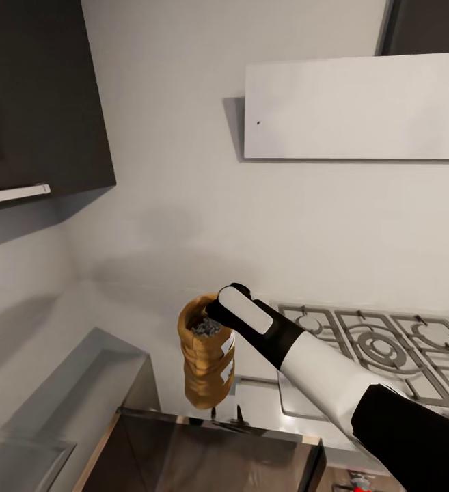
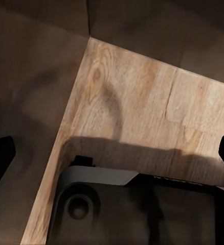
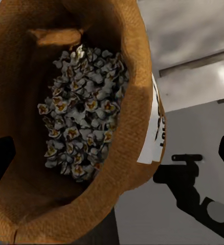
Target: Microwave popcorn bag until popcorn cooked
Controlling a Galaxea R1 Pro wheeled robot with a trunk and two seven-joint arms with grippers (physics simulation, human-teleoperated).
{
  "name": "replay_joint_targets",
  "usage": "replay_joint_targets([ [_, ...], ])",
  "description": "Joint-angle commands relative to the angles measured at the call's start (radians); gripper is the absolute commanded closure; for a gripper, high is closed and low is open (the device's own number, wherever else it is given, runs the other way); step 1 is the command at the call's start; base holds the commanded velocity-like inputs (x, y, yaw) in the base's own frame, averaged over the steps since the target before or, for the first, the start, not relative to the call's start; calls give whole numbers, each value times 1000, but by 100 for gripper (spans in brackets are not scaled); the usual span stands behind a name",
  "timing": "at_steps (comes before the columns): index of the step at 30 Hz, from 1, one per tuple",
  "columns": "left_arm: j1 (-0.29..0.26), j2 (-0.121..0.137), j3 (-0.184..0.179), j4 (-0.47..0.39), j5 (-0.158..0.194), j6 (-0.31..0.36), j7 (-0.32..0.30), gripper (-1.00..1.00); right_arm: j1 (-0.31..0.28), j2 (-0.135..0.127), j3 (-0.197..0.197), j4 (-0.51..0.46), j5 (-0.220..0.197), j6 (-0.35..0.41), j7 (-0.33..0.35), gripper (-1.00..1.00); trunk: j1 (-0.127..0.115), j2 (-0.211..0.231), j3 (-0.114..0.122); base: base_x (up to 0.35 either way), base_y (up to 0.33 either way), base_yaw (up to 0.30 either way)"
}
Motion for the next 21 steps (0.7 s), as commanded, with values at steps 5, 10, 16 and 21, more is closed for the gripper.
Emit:
replay_joint_targets([
  [5,0,0,3,1,-1,-3,0,-100,0,0,-2,1,-1,10,-5,-100,1,-1,-1,62,0,0],
  [10,0,0,3,1,-1,-3,0,-100,1,0,-3,3,0,13,-3,-100,1,-1,-1,1,0,0],
  [16,0,0,3,1,-1,-3,1,-100,2,0,-4,3,1,13,-3,-100,1,-1,-1,0,0,0],
  [21,0,0,3,1,-1,-3,0,-100,9,0,-4,3,2,14,-2,-100,1,-1,-1,0,0,0],
])
